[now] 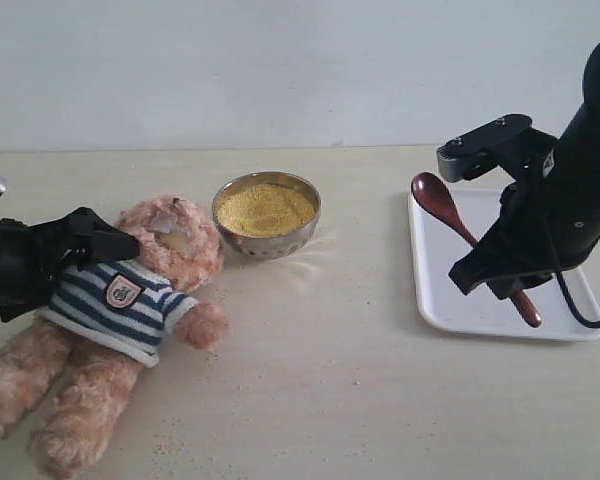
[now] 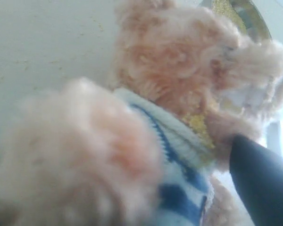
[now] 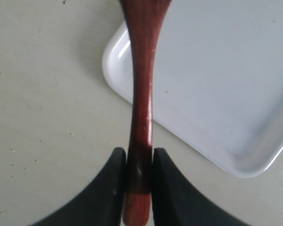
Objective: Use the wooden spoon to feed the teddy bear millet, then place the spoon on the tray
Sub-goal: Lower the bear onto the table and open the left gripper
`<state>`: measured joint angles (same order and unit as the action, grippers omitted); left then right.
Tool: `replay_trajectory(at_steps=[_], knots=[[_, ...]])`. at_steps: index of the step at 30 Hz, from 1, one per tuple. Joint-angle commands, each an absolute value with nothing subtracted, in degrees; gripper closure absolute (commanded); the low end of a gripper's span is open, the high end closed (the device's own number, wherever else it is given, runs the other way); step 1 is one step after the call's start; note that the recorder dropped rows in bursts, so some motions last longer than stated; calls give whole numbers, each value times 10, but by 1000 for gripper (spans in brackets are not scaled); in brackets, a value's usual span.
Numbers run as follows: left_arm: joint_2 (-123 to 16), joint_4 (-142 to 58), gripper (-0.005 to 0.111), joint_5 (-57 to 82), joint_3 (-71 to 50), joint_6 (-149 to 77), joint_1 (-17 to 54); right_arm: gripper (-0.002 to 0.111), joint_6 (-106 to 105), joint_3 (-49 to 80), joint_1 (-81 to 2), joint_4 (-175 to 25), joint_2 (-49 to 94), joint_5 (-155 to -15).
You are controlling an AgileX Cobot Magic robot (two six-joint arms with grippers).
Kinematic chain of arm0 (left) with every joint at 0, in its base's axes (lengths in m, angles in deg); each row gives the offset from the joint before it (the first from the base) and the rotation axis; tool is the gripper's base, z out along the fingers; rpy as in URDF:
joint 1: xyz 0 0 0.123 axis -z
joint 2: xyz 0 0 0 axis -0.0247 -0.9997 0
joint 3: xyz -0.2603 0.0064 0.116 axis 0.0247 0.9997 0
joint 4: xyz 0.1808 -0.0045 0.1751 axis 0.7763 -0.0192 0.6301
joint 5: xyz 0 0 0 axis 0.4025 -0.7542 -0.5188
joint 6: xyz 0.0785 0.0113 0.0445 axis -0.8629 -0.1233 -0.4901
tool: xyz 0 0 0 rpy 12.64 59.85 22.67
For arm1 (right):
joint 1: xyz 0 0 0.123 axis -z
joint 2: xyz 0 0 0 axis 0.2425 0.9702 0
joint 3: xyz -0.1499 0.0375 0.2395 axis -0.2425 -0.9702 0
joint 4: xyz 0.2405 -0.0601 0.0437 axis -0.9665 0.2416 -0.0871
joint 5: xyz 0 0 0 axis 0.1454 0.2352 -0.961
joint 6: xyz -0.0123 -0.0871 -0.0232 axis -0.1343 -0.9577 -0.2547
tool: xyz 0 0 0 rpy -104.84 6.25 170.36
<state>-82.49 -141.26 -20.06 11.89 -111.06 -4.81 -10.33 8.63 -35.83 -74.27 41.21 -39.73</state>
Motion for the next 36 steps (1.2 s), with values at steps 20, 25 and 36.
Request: replay_trajectory(at_steps=[20,25,36], knots=[[-821,-1413,-2,-217,102,-1112,-48,108,-106,89,-357,-747,404,-414],[-792,-1319,-2,-216,90,-1076,-66,108,-106,89,-357,-747,404,-412],[-647,-1234,11,-170,89,-1025,-109,108,-107,89,-357,-758,404,-412]])
